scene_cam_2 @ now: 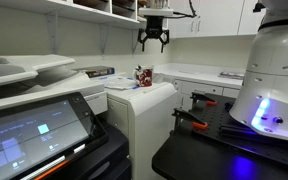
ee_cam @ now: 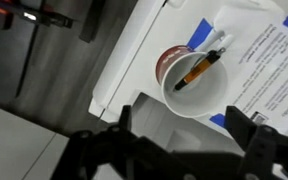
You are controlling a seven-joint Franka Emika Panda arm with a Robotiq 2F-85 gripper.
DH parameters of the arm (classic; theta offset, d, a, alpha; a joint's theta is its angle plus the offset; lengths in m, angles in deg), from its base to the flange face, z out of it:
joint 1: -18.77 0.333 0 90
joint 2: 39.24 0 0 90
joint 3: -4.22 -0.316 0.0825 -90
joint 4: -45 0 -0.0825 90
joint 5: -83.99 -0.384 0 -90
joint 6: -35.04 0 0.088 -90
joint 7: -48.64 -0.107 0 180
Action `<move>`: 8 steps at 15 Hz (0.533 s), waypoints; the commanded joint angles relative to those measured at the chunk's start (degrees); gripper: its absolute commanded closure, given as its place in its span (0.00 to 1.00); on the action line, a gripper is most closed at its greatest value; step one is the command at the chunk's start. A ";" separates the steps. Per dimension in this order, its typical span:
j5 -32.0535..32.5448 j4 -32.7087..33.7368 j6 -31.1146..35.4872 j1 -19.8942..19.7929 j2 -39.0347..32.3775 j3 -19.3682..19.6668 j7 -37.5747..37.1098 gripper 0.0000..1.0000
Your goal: Pick up the pen and put it down
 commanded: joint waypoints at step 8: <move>-5.14 2.14 -0.72 5.19 -5.73 5.75 -5.55 0.00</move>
